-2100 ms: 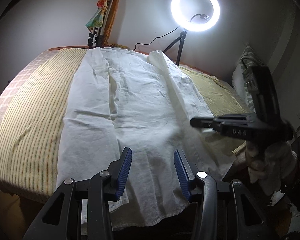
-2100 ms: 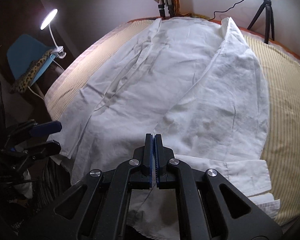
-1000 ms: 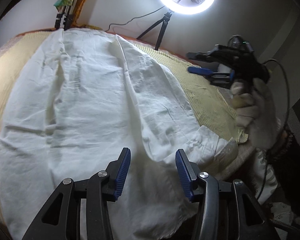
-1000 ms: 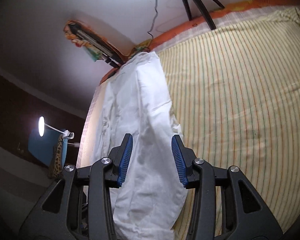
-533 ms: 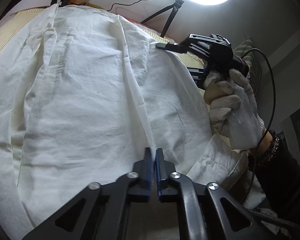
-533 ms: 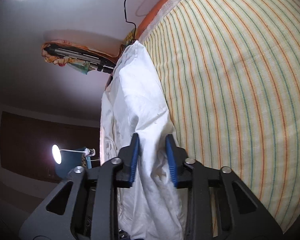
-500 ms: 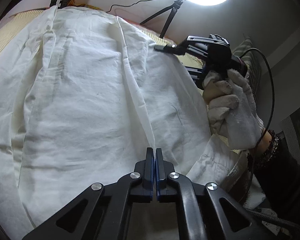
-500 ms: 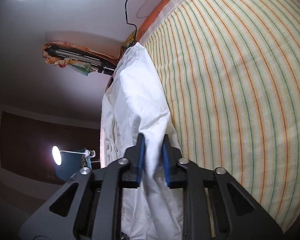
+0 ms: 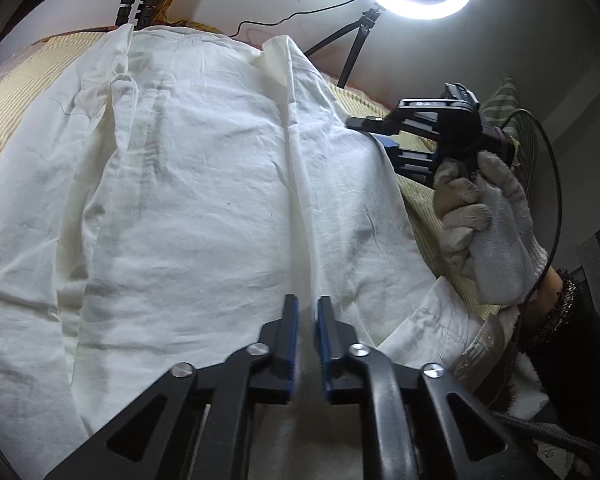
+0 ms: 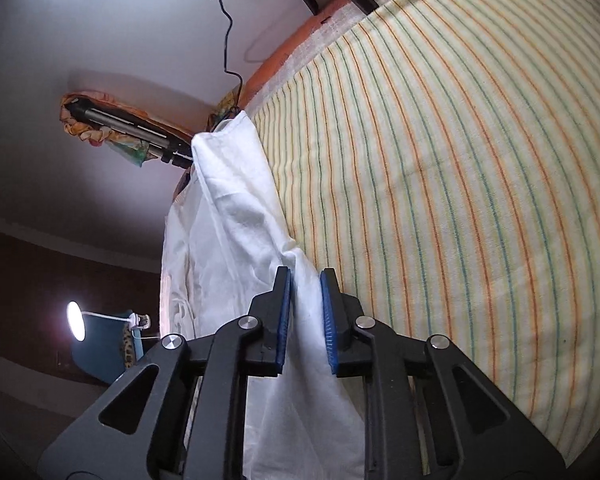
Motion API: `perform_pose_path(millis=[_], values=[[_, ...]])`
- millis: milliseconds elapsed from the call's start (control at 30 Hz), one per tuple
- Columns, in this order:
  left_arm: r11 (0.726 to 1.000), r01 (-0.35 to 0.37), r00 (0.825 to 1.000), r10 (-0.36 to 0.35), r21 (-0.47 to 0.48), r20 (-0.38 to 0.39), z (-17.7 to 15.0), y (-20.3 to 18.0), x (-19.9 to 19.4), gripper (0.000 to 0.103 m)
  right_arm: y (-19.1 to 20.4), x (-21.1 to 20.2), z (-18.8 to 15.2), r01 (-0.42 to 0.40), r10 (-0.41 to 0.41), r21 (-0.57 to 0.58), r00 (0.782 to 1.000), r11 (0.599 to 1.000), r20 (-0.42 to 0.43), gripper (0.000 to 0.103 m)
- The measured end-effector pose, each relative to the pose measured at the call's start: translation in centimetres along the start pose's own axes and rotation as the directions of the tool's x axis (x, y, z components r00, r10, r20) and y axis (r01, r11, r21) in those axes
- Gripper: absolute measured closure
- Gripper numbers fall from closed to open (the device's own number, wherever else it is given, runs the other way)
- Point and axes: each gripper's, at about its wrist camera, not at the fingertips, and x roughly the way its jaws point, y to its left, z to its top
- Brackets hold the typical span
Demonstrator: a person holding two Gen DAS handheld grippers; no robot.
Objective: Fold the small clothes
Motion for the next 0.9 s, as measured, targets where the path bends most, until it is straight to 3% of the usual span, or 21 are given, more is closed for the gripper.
perform_pose_path(millis=[33, 167, 400, 667, 800, 900], values=[[1.0, 0.004, 1.0, -0.004, -0.004, 0.006, -0.1, 0.2, -0.5, 0.078, 0.4, -1.0, -0.1, 0.0, 0.0, -0.021, 1.0, 1.0, 0.002, 0.083], [0.999, 0.039, 0.999, -0.038, -0.033, 0.026, -0.5, 0.3, -2.3, 0.065, 1.3, -5.4, -2.0, -0.035, 0.037, -0.08, 0.999, 0.996, 0.022, 0.066], [0.988, 0.133, 0.991, -0.134, -0.079, -0.014, -3.1, -0.2, -3.2, 0.053, 0.8, -11.8, -9.4, -0.023, 0.024, -0.189, 1.0, 0.982, 0.003, 0.058], [0.975, 0.176, 0.982, -0.183, -0.139, -0.041, -4.7, -1.1, -2.5, 0.052, -1.9, -10.6, -18.0, 0.028, -0.061, -0.251, 0.99, 0.968, -0.126, 0.057], [0.977, 0.169, 0.985, -0.173, -0.128, -0.018, -4.4, -1.5, -3.3, 0.052, -0.6, -10.3, -20.0, -0.039, -0.006, -0.295, 0.989, 0.955, -0.151, 0.057], [0.976, 0.164, 0.986, -0.164, -0.143, 0.009, -4.2, -0.9, -4.2, 0.052, 2.0, -10.6, -21.7, -0.123, 0.054, -0.374, 0.98, 0.919, -0.19, 0.057]])
